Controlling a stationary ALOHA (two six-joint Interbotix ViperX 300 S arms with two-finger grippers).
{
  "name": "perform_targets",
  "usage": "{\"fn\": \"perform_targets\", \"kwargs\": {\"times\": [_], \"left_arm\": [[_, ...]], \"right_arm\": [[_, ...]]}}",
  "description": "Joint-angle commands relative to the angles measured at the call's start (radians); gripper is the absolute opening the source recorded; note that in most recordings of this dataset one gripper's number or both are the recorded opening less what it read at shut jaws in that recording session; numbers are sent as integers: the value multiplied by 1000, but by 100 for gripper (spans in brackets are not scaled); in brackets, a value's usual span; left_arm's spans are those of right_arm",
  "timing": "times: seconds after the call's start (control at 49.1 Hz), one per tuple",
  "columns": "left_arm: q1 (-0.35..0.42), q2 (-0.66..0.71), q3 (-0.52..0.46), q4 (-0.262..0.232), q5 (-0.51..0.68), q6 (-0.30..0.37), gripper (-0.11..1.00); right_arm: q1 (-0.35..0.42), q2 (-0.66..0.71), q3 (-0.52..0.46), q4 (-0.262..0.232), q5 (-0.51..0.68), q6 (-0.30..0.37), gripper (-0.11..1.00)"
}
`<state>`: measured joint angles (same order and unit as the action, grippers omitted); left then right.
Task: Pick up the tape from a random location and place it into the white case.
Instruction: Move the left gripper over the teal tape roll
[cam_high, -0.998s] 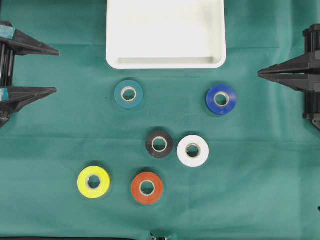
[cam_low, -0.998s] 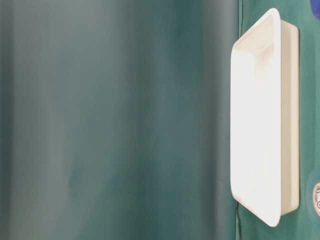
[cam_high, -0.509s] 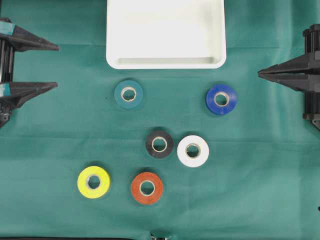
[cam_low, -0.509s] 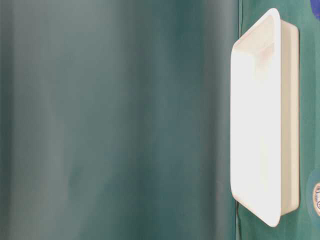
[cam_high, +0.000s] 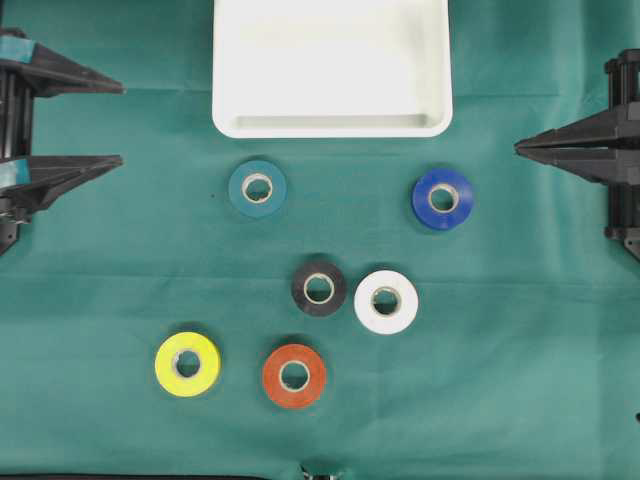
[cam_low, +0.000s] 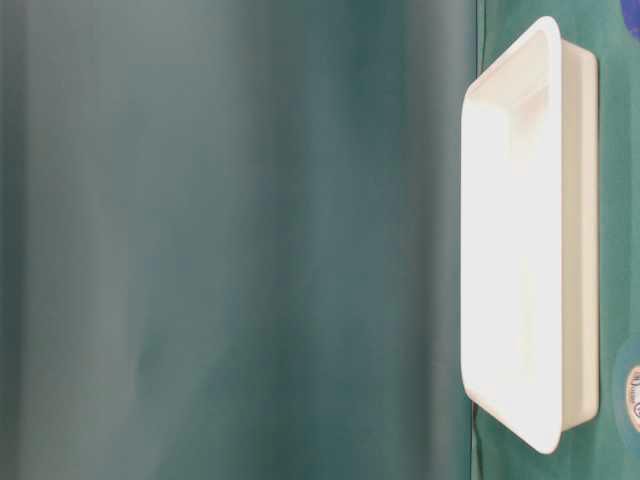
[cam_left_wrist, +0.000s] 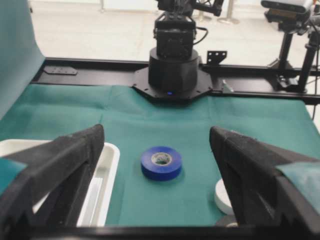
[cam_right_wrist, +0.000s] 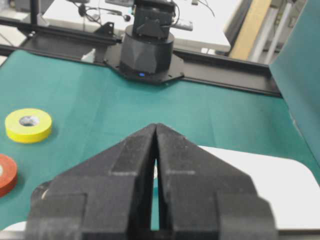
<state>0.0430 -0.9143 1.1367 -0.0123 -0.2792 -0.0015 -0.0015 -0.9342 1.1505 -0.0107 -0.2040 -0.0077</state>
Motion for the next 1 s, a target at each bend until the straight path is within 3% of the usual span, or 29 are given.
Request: {"fn": "perform_targets", "kwargs": {"times": [0.0, 0.529, 0.977], "left_arm": [[0, 61, -46, -2, -21, -2, 99], [-20, 405, -270, -2, -54, 8, 99], [-20, 428, -295, -2, -35, 0, 99]], "right_arm": [[-2, 8, -26, -2, -5, 0, 0], [-6, 9, -25, -3, 0, 0, 0], [-6, 14, -25, -3, 14, 0, 0]]}}
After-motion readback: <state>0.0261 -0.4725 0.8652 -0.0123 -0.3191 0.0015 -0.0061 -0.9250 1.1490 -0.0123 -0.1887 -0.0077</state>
